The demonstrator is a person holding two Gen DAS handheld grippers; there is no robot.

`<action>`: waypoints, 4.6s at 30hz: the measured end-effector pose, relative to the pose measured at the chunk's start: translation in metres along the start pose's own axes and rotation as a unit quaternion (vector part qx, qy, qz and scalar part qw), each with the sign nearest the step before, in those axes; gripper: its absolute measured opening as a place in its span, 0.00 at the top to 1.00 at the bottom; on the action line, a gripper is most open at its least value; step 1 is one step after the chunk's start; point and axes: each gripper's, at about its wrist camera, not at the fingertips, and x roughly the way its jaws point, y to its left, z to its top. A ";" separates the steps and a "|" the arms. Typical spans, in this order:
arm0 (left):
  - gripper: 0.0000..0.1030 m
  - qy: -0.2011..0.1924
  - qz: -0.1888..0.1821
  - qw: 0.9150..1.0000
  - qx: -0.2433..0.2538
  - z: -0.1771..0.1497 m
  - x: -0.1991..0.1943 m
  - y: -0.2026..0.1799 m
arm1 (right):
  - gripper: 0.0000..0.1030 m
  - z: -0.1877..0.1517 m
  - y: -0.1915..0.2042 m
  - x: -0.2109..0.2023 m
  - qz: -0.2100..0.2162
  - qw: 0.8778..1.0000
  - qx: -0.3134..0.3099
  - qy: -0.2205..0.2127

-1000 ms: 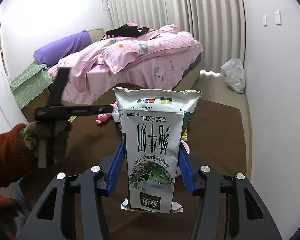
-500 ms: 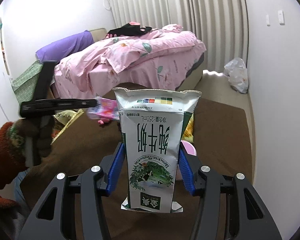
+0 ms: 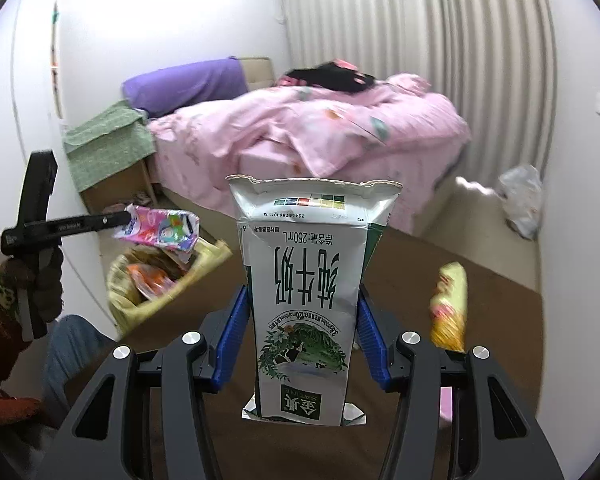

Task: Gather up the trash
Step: 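Carry the milk carton and pink-white wrapper into the yellow trash bag and open both tools, then move both open tools back over the table toward the remaining wrappers, then grasp the yellow chip bag with the right tool while the left tool grasps the black wrapper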

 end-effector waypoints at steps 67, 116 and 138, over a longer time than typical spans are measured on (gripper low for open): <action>0.63 0.035 0.109 0.991 -0.072 -0.033 0.008 0.128 | 0.44 0.028 0.191 0.267 0.174 0.966 -0.072 0.178; 0.57 0.103 -0.095 0.975 0.170 -0.055 0.162 -0.215 | 0.44 -0.046 -0.179 0.026 -0.164 0.984 0.041 0.065; 0.57 0.136 -0.038 0.986 0.091 -0.052 0.215 -0.193 | 0.54 -0.046 -0.218 0.143 -0.007 0.982 0.087 0.168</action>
